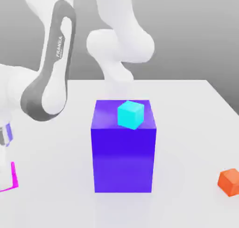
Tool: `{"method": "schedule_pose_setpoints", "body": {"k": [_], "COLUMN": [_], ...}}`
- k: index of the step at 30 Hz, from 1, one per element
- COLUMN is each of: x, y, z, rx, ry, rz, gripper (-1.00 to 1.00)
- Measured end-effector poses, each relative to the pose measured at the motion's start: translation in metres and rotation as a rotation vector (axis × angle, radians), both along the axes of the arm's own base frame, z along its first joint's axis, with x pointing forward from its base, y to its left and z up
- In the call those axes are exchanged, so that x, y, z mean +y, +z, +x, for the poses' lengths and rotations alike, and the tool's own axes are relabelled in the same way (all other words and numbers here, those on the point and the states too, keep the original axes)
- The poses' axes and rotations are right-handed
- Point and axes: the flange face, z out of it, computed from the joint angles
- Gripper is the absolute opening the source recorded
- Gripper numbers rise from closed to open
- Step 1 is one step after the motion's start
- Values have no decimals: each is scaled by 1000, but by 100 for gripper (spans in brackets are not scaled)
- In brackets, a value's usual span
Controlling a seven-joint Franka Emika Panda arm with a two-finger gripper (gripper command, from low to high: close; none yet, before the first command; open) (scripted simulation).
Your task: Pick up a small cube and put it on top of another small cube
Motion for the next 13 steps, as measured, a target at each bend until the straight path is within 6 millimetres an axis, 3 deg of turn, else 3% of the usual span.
{"method": "schedule_pose_setpoints", "body": {"k": [6, 9, 10, 13], "x": [-36, -41, -41, -41], "y": [19, -20, -31, -31], "z": [42, 47, 47, 47], "rx": [-1, -1, 0, 0], "ry": [-108, -121, -122, -121], "rz": [1, 1, 1, 1], "gripper": [-100, -100, 100, 100]}}
